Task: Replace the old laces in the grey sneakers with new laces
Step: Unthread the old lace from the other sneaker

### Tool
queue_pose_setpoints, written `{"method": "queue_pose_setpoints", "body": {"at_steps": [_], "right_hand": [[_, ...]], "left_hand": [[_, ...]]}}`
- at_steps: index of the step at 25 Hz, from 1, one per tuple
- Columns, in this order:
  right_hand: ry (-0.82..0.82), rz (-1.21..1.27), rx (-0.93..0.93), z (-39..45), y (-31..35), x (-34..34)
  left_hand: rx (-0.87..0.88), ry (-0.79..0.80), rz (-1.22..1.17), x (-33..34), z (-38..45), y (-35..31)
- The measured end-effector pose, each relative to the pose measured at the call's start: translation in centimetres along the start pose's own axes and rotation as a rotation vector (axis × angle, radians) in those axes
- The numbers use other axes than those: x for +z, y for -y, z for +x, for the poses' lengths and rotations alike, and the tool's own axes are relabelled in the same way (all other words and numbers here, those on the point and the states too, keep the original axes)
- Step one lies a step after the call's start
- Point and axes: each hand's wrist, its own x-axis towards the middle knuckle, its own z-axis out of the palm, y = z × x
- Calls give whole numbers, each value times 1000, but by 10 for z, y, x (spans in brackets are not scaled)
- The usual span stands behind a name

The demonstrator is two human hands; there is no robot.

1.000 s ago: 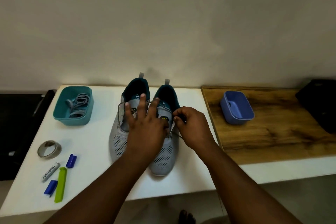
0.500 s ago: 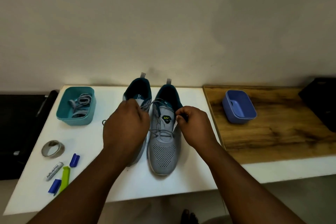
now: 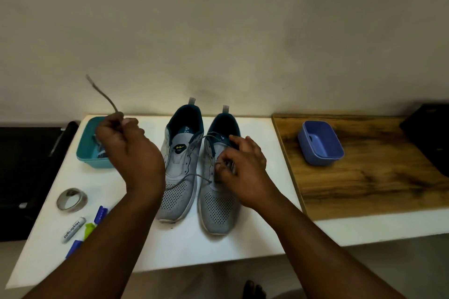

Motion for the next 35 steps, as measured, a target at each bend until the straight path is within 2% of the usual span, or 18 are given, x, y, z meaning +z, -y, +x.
{"method": "queue_pose_setpoints", "body": {"at_steps": [2,5,7,9,10,12,14,15,17,18,19,21,22,25,31,35], "right_hand": [[-182,363,37,4,8,-9],[-660,764,116,11,11,-31],[-911,891,220,13,2,-45],[-1030,897,310,14,-9,-53],[-1024,887,361,14,-13,-54],[-863,860,499,15,-20,-44],[-695,765,584,16,-25,-31],[-670,643,564,15,-25,-27],[-645,334,373,9,-23,-24],[-533,219,204,7,-20,-24],[-334,133,68,4,-15,-22],[65,-34,-28,-4,4,-16],[126,-107,-31,-5,9,-12],[84,-219,7,0,7,-8],[162,-273,-69,-4,3,4],[6,-356,-64,2,-1,-5]], "left_hand": [[-48,122,164,-1,-10,14],[-39,264,372,0,-24,22],[-17,334,589,0,-29,23],[123,372,840,-2,-34,20],[256,400,948,-5,-36,19],[511,526,1058,-6,-38,19],[508,677,1069,-3,-42,16],[481,721,1101,0,-45,17],[494,767,1219,5,-47,26],[495,788,1267,6,-46,32],[487,804,1296,7,-45,38],[460,833,1329,8,-41,47],[450,845,1327,8,-39,49],[412,880,1281,11,-40,51],[290,893,1147,8,-30,53],[323,882,1142,6,-25,56]]}}
